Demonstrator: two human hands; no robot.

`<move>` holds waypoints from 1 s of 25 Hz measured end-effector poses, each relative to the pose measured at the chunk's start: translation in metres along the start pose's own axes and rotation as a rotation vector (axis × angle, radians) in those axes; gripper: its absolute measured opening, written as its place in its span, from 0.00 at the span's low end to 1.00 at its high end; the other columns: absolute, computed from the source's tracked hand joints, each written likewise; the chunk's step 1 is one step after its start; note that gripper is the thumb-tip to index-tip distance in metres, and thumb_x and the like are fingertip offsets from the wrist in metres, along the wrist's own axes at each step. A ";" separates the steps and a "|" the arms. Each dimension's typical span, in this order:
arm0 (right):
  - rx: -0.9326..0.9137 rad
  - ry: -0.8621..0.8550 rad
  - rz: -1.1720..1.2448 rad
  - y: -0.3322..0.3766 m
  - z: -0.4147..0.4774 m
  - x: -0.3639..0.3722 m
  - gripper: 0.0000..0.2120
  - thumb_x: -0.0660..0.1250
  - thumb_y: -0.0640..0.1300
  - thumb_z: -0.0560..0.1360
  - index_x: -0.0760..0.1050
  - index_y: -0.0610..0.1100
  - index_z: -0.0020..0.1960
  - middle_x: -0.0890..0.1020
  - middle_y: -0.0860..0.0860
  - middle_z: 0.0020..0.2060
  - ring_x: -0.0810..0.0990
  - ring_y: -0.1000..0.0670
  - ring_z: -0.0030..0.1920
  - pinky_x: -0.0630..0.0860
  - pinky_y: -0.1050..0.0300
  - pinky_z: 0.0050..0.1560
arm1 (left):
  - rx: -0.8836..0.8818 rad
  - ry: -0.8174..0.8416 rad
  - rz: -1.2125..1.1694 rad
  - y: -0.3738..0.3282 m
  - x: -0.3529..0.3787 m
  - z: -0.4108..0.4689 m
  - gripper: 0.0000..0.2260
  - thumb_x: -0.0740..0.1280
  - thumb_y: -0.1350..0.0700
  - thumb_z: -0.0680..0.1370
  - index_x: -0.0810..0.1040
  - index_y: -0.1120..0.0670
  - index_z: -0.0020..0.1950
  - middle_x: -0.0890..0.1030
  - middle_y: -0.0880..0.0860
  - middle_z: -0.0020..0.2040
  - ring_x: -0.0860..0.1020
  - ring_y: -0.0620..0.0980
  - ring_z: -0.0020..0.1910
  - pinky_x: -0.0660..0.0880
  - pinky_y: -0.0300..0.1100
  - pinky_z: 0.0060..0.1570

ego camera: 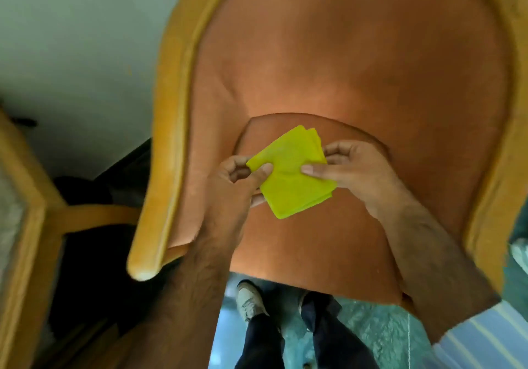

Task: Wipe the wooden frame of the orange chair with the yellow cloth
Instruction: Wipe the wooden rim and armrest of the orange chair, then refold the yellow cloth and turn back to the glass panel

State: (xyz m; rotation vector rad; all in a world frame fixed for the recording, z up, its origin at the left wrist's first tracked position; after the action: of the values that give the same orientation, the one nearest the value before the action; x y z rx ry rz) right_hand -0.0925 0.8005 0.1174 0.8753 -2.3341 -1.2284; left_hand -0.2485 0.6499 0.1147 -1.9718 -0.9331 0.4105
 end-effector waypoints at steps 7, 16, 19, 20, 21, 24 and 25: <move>0.092 0.403 -0.307 -0.043 -0.016 0.246 0.10 0.81 0.37 0.70 0.84 0.45 0.48 0.89 0.48 0.41 0.88 0.56 0.38 0.83 0.64 0.36 | -0.019 -0.457 -0.137 0.040 -0.245 -0.090 0.05 0.76 0.63 0.75 0.84 0.55 0.49 0.89 0.54 0.43 0.88 0.52 0.42 0.85 0.42 0.37; 0.090 0.726 -0.675 -0.177 -0.120 0.445 0.16 0.84 0.38 0.67 0.83 0.35 0.50 0.89 0.40 0.46 0.89 0.41 0.48 0.86 0.40 0.53 | -0.140 -0.911 -0.293 0.188 -0.412 -0.269 0.07 0.78 0.59 0.74 0.86 0.54 0.51 0.89 0.56 0.47 0.88 0.56 0.47 0.86 0.50 0.46; 0.090 0.856 -0.842 -0.243 -0.159 0.479 0.15 0.85 0.44 0.66 0.83 0.37 0.43 0.89 0.38 0.42 0.89 0.38 0.45 0.85 0.38 0.48 | -0.237 -1.064 -0.282 0.253 -0.438 -0.328 0.07 0.79 0.60 0.73 0.86 0.52 0.49 0.88 0.55 0.45 0.86 0.57 0.46 0.85 0.52 0.47; 0.106 0.898 -0.894 -0.271 -0.173 0.489 0.15 0.85 0.45 0.66 0.82 0.38 0.40 0.89 0.37 0.42 0.89 0.36 0.45 0.85 0.38 0.47 | -0.265 -1.104 -0.280 0.275 -0.446 -0.348 0.07 0.78 0.61 0.73 0.86 0.51 0.49 0.88 0.54 0.43 0.86 0.58 0.46 0.85 0.50 0.45; 0.147 0.938 -0.922 -0.298 -0.188 0.496 0.13 0.84 0.45 0.68 0.81 0.41 0.37 0.89 0.36 0.43 0.89 0.36 0.45 0.86 0.38 0.46 | -0.297 -1.132 -0.256 0.297 -0.452 -0.364 0.07 0.78 0.61 0.74 0.87 0.52 0.50 0.89 0.54 0.43 0.86 0.60 0.47 0.85 0.51 0.46; 0.483 1.021 -0.866 -0.380 -0.236 0.501 0.08 0.78 0.40 0.74 0.81 0.44 0.39 0.89 0.38 0.50 0.89 0.45 0.42 0.88 0.50 0.44 | -0.474 -1.181 0.047 0.355 -0.470 -0.403 0.12 0.77 0.56 0.75 0.86 0.55 0.57 0.89 0.59 0.51 0.86 0.61 0.54 0.80 0.54 0.56; 0.584 1.012 -0.854 -0.402 -0.248 0.499 0.07 0.77 0.37 0.75 0.81 0.44 0.41 0.88 0.38 0.52 0.88 0.47 0.42 0.87 0.55 0.42 | -0.540 -1.184 0.141 0.370 -0.473 -0.412 0.12 0.77 0.54 0.75 0.87 0.54 0.58 0.89 0.59 0.53 0.85 0.60 0.56 0.78 0.51 0.55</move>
State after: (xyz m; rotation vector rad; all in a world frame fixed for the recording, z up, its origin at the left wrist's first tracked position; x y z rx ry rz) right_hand -0.1796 0.1437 -0.0639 2.1731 -1.4340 -0.0871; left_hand -0.1479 -0.0619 -0.0008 -2.2179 -1.7478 1.6532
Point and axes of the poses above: each hand's wrist, its own z-axis towards the middle knuckle, its own x-axis out of the palm, y = z × x, the point moved 10 cm from there along z, towards the middle knuckle
